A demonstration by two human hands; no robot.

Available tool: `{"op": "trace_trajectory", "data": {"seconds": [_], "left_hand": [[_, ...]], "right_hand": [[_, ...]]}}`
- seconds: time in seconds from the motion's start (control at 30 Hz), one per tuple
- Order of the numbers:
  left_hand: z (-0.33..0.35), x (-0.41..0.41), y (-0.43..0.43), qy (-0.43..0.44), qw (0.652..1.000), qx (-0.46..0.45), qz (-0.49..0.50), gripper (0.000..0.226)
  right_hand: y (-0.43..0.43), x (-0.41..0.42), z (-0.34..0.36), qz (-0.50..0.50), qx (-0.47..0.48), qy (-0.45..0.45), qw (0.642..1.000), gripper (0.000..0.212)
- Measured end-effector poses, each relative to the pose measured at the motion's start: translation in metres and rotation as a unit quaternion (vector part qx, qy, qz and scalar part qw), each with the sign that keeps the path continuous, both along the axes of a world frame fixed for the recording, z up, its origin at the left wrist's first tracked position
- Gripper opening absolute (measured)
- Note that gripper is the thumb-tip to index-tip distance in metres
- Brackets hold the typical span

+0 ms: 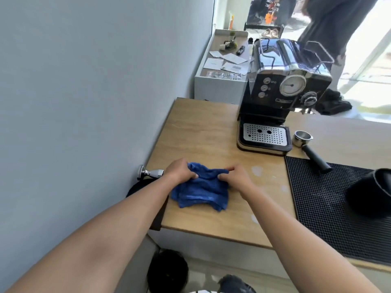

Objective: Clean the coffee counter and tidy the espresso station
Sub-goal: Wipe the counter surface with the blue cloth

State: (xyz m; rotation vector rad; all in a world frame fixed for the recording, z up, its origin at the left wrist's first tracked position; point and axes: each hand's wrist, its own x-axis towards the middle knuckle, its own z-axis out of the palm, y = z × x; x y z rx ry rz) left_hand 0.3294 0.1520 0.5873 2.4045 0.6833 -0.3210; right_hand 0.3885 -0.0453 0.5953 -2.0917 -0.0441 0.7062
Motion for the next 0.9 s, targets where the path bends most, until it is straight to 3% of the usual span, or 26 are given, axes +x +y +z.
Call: {"op": "trace_trajectory", "data": {"seconds": [0.1,0.2,0.33,0.47,0.6,0.67,0.73,0.83,0.9], "left_hand": [[-0.004,0.004,0.0,-0.047,0.997,-0.056,0.009,0.023],[-0.001,0.007,-0.005,-0.089,0.968,-0.231,0.033,0.019],[0.013,0.012,-0.016,-0.078,0.929,-0.36,-0.02,0.024],[0.022,0.024,-0.04,-0.063,0.918,-0.39,-0.044,0.033],[0.014,0.039,-0.063,-0.123,0.927,-0.353,0.025,0.021],[0.002,0.045,-0.066,-0.168,0.942,-0.284,0.058,0.019],[-0.01,0.051,-0.068,-0.179,0.965,-0.175,0.077,0.018],[-0.018,0.053,-0.073,-0.161,0.981,-0.025,0.101,0.03],[-0.022,0.054,-0.08,-0.151,0.983,0.02,0.107,0.038]], "right_hand": [[-0.006,-0.011,0.006,-0.03,0.14,0.105,0.984,0.034],[-0.016,-0.021,0.008,-0.028,0.271,0.193,0.943,0.045],[-0.029,-0.036,0.009,-0.08,0.302,0.195,0.93,0.049],[-0.06,-0.043,0.023,-0.165,0.364,0.187,0.898,0.034],[-0.108,-0.037,0.04,-0.238,0.411,0.124,0.871,0.034],[-0.134,-0.031,0.048,-0.28,0.394,0.034,0.875,0.034],[-0.157,-0.023,0.058,-0.314,0.327,-0.085,0.888,0.021],[-0.173,-0.021,0.064,-0.295,0.144,-0.242,0.913,0.01],[-0.172,-0.026,0.052,-0.226,-0.025,-0.3,0.926,0.013]]}}
